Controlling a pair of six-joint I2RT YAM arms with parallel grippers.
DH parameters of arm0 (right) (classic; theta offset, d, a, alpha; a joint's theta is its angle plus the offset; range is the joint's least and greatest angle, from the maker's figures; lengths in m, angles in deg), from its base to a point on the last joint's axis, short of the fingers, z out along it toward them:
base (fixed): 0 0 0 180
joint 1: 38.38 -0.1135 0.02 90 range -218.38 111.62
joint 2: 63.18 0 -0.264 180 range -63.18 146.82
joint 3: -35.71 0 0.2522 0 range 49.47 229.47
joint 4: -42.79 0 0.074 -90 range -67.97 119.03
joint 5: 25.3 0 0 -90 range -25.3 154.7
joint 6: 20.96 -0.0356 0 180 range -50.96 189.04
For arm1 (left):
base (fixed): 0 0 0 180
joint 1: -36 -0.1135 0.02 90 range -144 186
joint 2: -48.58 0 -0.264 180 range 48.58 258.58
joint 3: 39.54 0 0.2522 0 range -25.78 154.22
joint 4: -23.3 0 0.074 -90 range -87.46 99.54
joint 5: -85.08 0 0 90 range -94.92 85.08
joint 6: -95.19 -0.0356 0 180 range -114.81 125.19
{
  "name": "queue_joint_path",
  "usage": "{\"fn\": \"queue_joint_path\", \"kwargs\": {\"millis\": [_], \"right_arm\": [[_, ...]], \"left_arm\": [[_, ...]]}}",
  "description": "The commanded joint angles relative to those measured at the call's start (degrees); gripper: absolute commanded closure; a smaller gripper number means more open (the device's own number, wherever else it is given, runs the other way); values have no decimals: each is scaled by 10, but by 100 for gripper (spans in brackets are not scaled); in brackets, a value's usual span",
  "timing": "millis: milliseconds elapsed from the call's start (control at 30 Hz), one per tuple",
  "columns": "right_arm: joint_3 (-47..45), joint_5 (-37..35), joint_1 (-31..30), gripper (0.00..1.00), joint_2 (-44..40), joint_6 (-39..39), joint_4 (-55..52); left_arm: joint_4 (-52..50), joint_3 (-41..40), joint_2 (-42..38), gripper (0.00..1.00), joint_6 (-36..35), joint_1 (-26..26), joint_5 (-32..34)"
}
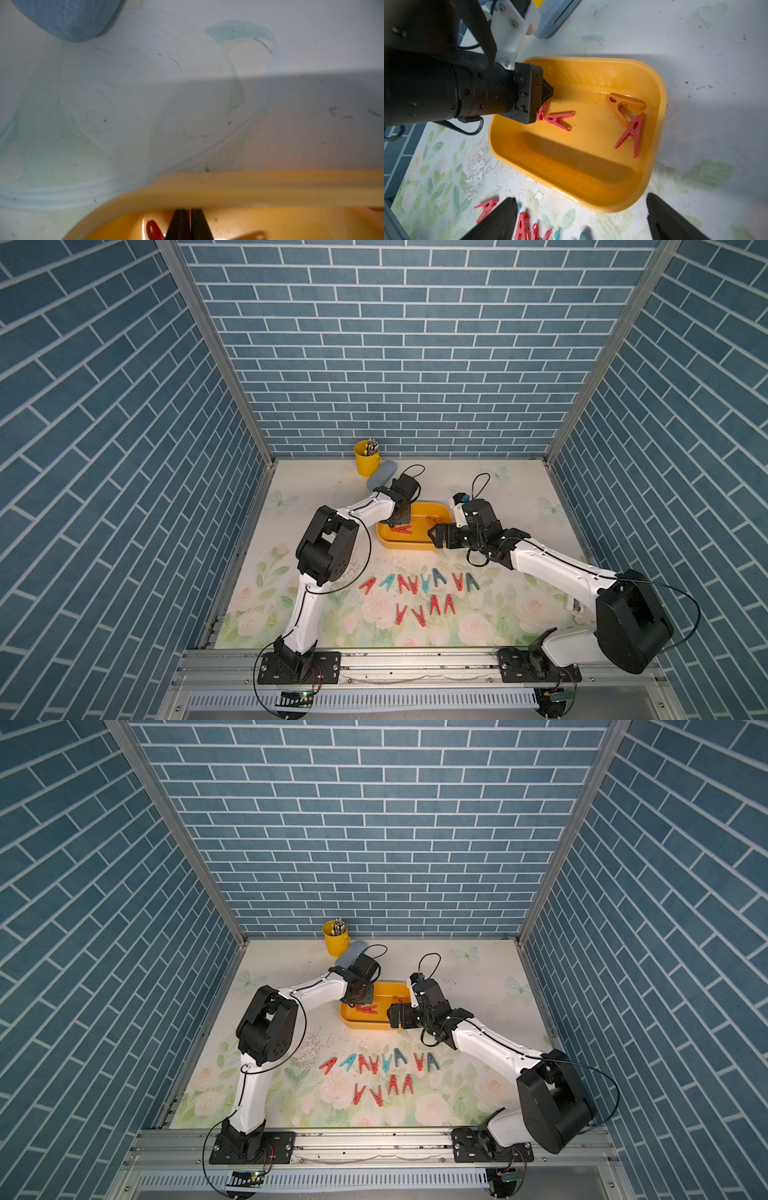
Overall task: Take the clothespins out of the storage box
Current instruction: Pick up the clothespin from the storage box.
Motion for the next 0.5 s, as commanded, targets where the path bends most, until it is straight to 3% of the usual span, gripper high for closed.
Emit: {"fn": "queue_joint_path", "kwargs": {"millis": [0, 467], "right_arm": [[3, 17, 3, 1, -3, 8, 18], [-31, 80, 2, 1, -29, -3, 54]], "left_arm": [[-18, -5, -53, 89, 21, 10, -3], [-12, -187, -263, 89, 120, 65, 6]]}}
